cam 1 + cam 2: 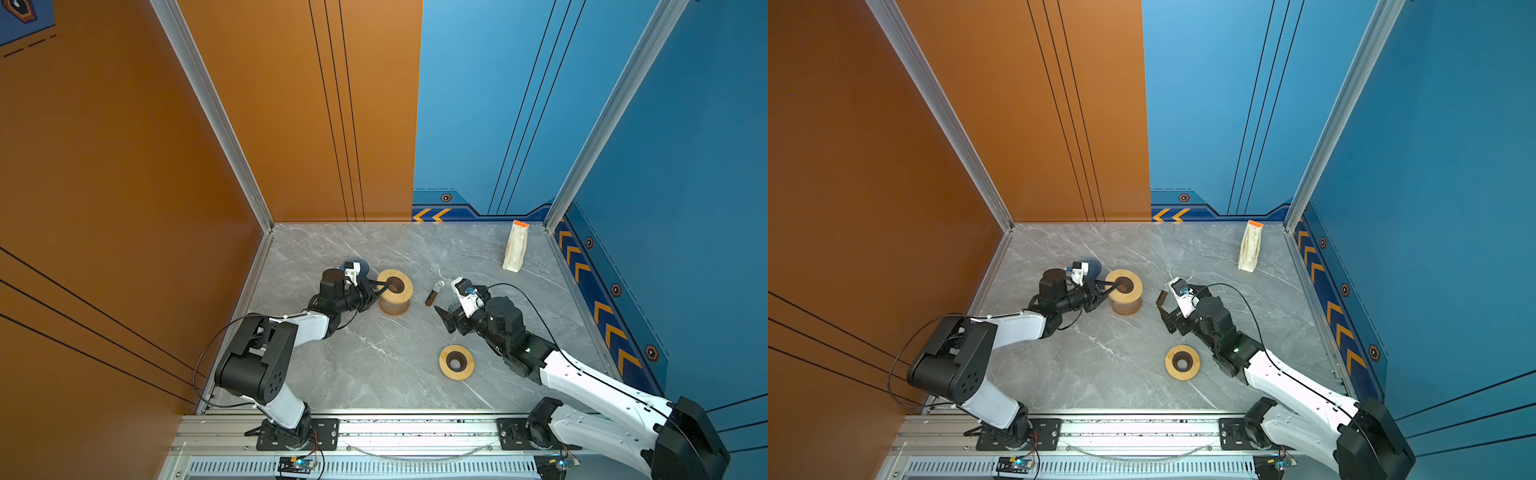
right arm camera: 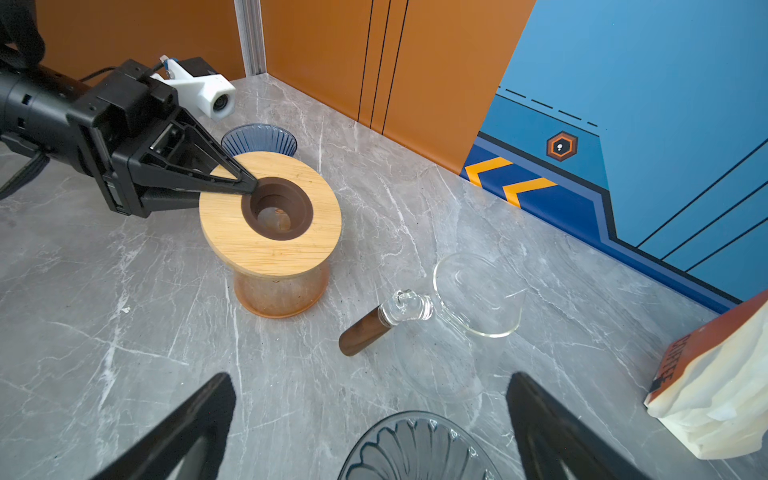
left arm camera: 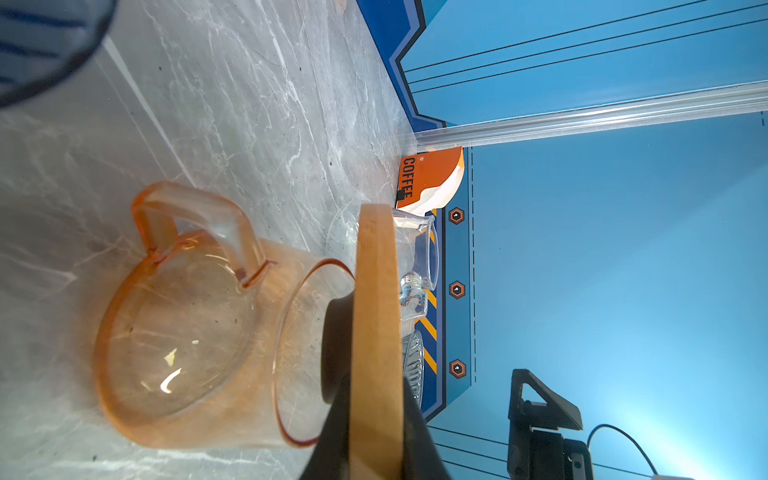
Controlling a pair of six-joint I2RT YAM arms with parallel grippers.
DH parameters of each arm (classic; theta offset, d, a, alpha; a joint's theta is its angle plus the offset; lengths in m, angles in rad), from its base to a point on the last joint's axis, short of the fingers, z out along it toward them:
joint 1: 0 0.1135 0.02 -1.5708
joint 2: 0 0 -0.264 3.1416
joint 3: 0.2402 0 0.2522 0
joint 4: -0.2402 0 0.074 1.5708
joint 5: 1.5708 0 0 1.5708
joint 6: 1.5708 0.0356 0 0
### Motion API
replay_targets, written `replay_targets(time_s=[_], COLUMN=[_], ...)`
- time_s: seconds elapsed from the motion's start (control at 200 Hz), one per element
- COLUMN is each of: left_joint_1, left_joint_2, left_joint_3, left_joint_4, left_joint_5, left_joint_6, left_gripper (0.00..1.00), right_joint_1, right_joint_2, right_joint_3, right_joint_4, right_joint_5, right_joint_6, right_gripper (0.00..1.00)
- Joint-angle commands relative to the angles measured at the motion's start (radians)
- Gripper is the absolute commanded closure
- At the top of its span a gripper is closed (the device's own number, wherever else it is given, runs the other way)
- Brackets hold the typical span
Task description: Place the coffee filter in the dripper
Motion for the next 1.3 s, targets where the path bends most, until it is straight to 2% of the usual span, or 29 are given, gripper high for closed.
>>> replay_targets(time_s=[0.0, 0.335, 0.821, 0.896, 1.157, 1.292], left_joint_1=[0.007, 0.013, 0.031, 0.034, 0.043, 0.051], left_joint_2=[0.019, 0.018, 0.009, 0.006, -0.010, -0.017], left_joint_3=[0.018, -0.011, -0.044, -0.048, -0.067, -0.083], left_joint_4=[0.031, 0.030, 0.031, 0.031, 0.030, 0.030], left_joint_5=[0.020, 0.019, 0.019, 0.018, 0.024, 0.036], left_joint_6=[-0.008, -0.009, -0.006, -0.008, -0.004, 0.000], left_gripper=[0.85, 0.76, 0.71, 0.67, 0.64, 0.59], right_joint_1=[-0.002, -0.002, -0.002, -0.002, 0.000, 0.000], right_joint_2=[0.001, 0.007, 0.002, 0.004, 0.003, -0.001], right_joint_3=[0.030, 0.025, 0.019, 0.019, 0.024, 0.019], right_joint_4=[0.015, 0.023, 0.029, 0.034, 0.030, 0.038], right_joint_5=[-0.011, -0.012, -0.015, -0.017, -0.017, -0.013], right_joint_6=[0.001, 0.001, 0.002, 0.004, 0.008, 0.014], right_gripper=[0.00, 0.00, 0.00, 0.00, 0.00, 0.00])
